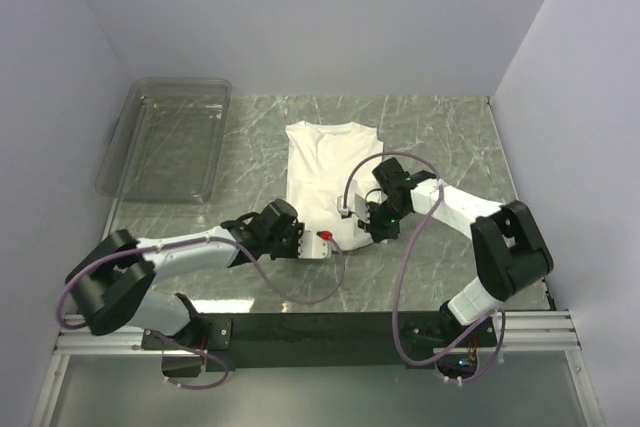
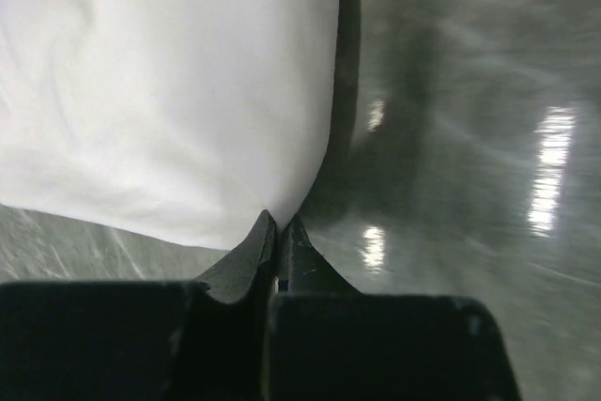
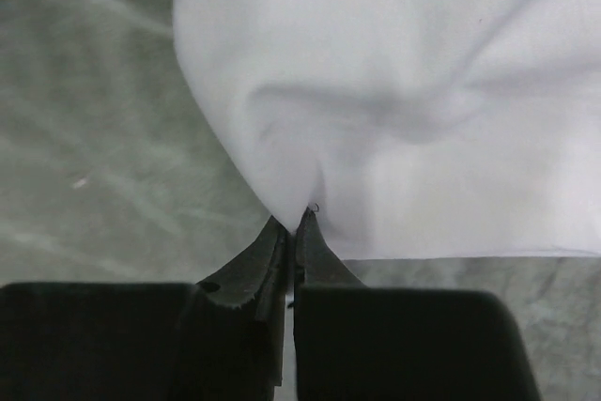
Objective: Fold and stack the t-shirts
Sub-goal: Fold the tshirt
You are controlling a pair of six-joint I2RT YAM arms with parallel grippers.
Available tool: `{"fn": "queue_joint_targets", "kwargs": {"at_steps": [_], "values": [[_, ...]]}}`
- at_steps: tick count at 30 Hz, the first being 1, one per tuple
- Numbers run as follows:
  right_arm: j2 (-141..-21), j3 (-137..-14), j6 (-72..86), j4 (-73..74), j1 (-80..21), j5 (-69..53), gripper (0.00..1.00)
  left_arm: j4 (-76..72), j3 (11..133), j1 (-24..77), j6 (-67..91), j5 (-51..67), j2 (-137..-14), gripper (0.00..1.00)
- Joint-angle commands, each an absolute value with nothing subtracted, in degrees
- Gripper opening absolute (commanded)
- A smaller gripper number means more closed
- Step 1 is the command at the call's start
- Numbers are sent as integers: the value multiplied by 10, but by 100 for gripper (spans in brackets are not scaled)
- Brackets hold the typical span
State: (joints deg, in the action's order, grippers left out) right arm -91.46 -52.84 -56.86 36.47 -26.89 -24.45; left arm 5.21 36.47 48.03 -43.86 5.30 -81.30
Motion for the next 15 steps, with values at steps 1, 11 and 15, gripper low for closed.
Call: {"fn": "queue_joint_targets", "kwargs": {"at_steps": [1,11,15], "values": [[-843,-530,-640,504,-263,-306,0,127,378,523,-432,119,-744,1],[-637,-483,-662,656,-263,-361,0,287,430,671,-343,149,-644,1],[-598,-482,-634,659,-262,-367,0,299,446,678,-334,127,-621,0]]}}
